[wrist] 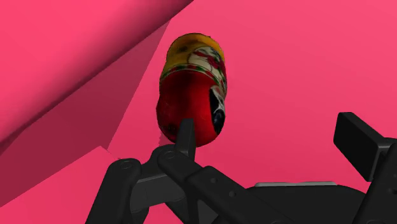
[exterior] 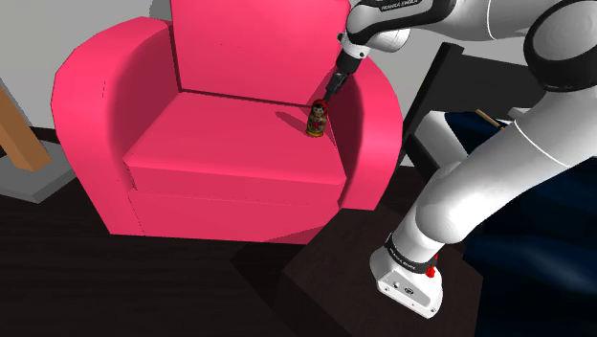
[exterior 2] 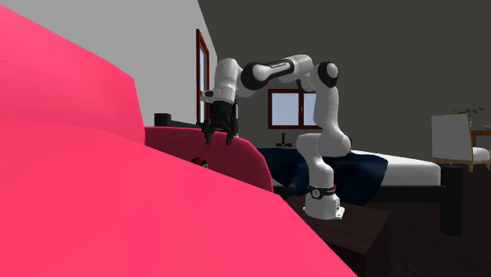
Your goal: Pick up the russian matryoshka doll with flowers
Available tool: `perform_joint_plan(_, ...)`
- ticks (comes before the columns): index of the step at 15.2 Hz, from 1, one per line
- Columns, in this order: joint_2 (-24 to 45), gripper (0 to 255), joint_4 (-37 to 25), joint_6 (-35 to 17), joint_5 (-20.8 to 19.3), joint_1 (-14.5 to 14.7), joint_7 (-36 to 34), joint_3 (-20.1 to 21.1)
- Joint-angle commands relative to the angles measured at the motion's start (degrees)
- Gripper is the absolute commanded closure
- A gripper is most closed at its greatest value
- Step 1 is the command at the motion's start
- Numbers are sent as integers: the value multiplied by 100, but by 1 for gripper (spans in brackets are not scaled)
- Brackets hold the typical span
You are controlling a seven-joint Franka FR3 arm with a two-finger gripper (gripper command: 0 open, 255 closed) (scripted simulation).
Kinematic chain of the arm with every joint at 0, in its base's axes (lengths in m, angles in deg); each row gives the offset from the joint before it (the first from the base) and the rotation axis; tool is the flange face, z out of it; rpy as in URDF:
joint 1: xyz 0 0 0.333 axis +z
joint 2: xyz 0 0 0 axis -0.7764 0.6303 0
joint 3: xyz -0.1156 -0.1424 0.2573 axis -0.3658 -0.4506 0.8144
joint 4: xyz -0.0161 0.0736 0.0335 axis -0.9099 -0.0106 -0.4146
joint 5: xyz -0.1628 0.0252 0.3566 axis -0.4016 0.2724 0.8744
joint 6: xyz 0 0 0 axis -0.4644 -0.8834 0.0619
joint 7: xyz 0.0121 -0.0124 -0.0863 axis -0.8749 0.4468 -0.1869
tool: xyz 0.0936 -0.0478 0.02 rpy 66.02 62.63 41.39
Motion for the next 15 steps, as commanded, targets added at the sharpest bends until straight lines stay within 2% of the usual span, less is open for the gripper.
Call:
perform_joint_plan(1,455,0,-288,-127,309,57,466,-249)
perform_joint_plan(4,1186,0,-783,-212,903,82,1182,-544)
perform_joint_plan(12,1428,0,-430,-744,1148,73,1433,-555)
perform_joint_plan(14,1427,0,-430,-744,1148,72,1433,-555)
perform_joint_plan(15,1420,255,-436,-733,1142,70,1430,-556)
